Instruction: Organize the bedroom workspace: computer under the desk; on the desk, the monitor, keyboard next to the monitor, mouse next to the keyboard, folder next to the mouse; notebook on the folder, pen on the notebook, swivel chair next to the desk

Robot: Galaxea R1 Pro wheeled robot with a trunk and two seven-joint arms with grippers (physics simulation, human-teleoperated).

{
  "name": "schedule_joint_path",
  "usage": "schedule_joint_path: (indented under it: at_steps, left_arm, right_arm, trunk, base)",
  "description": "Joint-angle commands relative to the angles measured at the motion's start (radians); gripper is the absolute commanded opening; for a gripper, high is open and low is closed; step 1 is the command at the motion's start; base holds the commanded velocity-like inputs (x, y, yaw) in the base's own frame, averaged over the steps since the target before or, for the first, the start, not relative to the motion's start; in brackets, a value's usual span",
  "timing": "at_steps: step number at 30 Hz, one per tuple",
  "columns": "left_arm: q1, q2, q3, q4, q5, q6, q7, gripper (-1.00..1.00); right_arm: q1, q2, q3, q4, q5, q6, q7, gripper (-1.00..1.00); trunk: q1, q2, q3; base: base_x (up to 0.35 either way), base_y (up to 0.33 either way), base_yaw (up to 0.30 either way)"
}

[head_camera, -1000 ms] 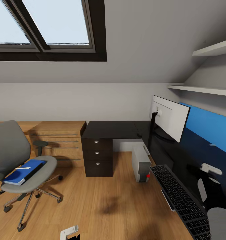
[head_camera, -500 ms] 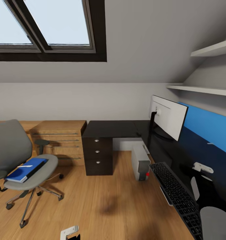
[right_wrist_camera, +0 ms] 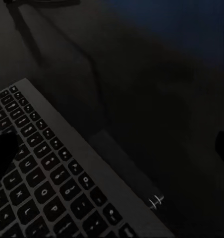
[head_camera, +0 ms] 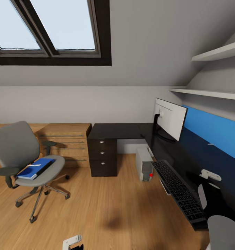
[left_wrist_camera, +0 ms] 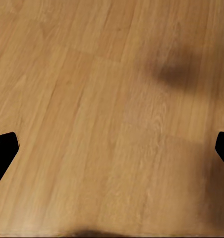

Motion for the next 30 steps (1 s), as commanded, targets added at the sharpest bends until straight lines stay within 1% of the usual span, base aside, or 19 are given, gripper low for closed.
schedule_joint_path:
  at_steps: [1, 7, 12, 22, 26, 30]
  left_arm:
    - [-0.001, -0.001, 0.005, 0.0, 0.001, -0.003, 0.0, 1.0]
    - [-0.001, -0.001, 0.005, 0.0, 0.001, -0.003, 0.0, 1.0]
    - [-0.001, -0.001, 0.005, 0.001, 0.001, -0.003, 0.0, 1.0]
    - [-0.001, -0.001, 0.005, 0.001, 0.001, -0.003, 0.0, 1.0]
    - [-0.001, -0.001, 0.005, 0.002, 0.001, -0.003, -0.001, 1.0]
    - [-0.001, -0.001, 0.005, 0.007, 0.0, -0.003, -0.001, 1.0]
  right_arm:
    - [-0.001, 0.0, -0.001, 0.0, 0.008, 0.006, 0.0, 1.0]
    - [-0.001, 0.0, -0.001, 0.005, 0.008, 0.005, 0.0, 1.0]
    - [-0.001, -0.001, -0.001, 0.012, 0.008, 0.004, -0.001, 1.0]
    - [-0.001, -0.007, -0.002, 0.03, 0.009, 0.001, -0.005, 1.0]
    - [-0.001, -0.01, -0.003, 0.06, 0.011, -0.01, -0.009, 1.0]
    - [-0.001, -0.012, -0.002, 0.085, 0.014, -0.016, -0.047, 1.0]
  trunk:
    - [-0.001, -0.001, -0.001]
    - [-0.001, -0.001, -0.001]
    - [-0.001, -0.001, -0.001]
    - [-0.001, -0.001, -0.001]
    - [-0.001, -0.001, -0.001]
    - [-0.001, -0.001, -0.001]
  base:
    - [-0.328, 0.0, 0.0]
    - [-0.303, 0.0, 0.0]
    - [-0.106, 0.0, 0.0]
    - [-0.014, 0.0, 0.0]
    - [0.082, -0.038, 0.0]
    - [0.193, -0.141, 0.0]
